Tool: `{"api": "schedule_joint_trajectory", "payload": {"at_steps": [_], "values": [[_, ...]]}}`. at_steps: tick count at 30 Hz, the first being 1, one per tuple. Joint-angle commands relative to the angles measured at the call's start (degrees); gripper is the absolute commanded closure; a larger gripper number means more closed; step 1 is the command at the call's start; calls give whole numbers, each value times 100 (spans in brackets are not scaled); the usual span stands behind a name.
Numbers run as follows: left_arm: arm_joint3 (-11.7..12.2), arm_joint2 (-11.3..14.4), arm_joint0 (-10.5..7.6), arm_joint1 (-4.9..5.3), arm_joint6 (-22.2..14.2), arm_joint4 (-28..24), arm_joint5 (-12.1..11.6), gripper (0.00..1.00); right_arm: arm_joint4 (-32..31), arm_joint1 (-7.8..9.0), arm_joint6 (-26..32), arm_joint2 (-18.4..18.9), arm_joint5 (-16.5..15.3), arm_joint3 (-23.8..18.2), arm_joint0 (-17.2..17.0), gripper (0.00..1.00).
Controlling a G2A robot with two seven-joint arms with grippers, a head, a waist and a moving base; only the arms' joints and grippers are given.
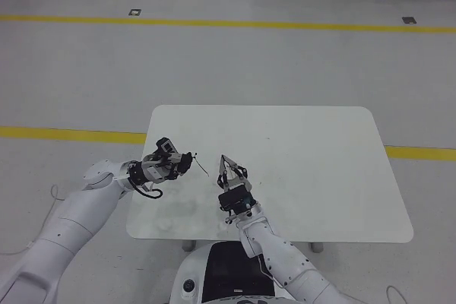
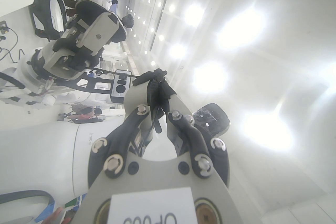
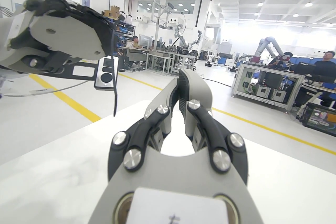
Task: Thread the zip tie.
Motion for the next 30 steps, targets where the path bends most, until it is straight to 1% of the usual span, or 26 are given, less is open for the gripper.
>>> {"api": "schedule_joint_trajectory", "payload": {"at_steps": [1, 5, 10, 11, 12, 13, 15, 18, 19, 20, 28, 30], "values": [[0, 0, 0, 0, 0, 0, 0, 100, 0, 67, 252, -137, 0, 131, 94, 0], [0, 0, 0, 0, 0, 0, 0, 100, 0, 197, 575, -487, 0, 273, 303, 0], [0, 0, 0, 0, 0, 0, 0, 100, 0, 291, 627, -816, 0, 150, 374, 0], [0, 0, 0, 0, 0, 0, 0, 100, 0, 305, 608, -849, 0, 88, 373, 2], [0, 0, 0, 0, 0, 0, 0, 100, 0, 315, 585, -864, 0, 52, 369, 11], [0, 0, 0, 0, 0, 0, 0, 100, 0, 324, 550, -881, 0, 14, 369, 16], [0, 0, 0, 0, 0, 0, 0, 100, 0, 341, 432, -920, 0, -87, 343, 20], [0, 0, 0, 0, 0, 0, 0, 100, 0, 361, 285, -936, 0, -180, 325, 33], [0, 0, 0, 0, 0, 0, 0, 100, 0, 364, 257, -935, 0, -192, 324, 40], [0, 0, 0, 0, 0, 0, 0, 100, 0, 366, 228, -936, 0, -208, 327, 50], [0, 0, 0, 0, 0, 0, 0, 100, 0, 323, 178, -932, 0, -256, 376, 67], [0, 0, 0, 0, 0, 0, 0, 100, 0, 301, 171, -946, 0, -245, 396, 69]]}}
